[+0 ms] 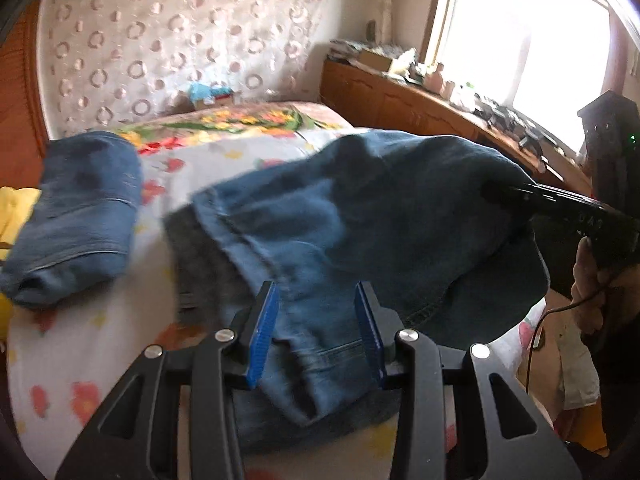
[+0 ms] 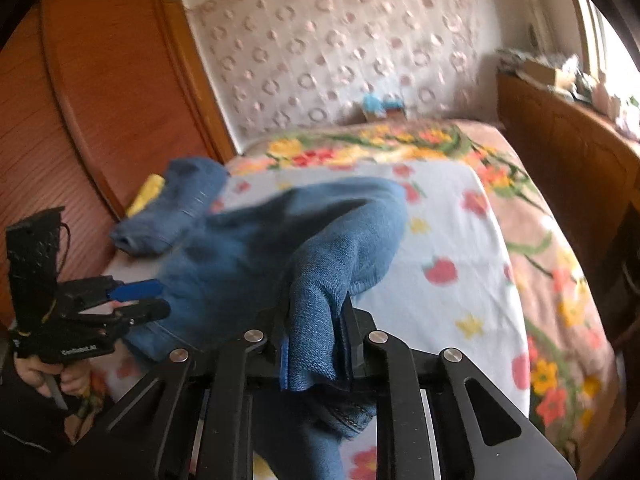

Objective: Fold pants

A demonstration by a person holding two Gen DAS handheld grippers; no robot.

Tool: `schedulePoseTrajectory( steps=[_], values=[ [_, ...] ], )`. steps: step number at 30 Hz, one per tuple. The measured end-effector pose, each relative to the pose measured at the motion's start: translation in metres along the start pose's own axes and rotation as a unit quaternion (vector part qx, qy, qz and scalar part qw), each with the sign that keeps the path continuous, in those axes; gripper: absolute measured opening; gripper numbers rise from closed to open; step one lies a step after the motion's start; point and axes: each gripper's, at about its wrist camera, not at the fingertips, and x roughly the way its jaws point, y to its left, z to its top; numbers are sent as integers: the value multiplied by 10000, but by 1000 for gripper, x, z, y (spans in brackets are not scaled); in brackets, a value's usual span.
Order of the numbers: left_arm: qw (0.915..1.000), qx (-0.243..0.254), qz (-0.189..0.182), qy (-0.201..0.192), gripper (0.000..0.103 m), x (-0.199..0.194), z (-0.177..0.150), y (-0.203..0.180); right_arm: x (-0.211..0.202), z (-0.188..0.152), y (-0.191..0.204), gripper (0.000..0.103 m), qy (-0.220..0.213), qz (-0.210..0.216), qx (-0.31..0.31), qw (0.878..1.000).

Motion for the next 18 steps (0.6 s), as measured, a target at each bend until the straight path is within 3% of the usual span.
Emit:
schedulePoseTrajectory(
  steps=[9, 15, 18],
  values=[
    [9973, -289, 481, -475, 38, -61, -16, 52, 27, 22, 92, 13, 14, 568, -775, 9954],
    [9930, -518, 831, -666, 38, -92, -32, 80, 69, 3, 161, 13, 448, 958, -1175, 9874],
    [9902, -647, 987, -744, 38, -104, -39, 93, 96, -17, 177, 13, 828, 1175, -1096, 9835]
  ],
)
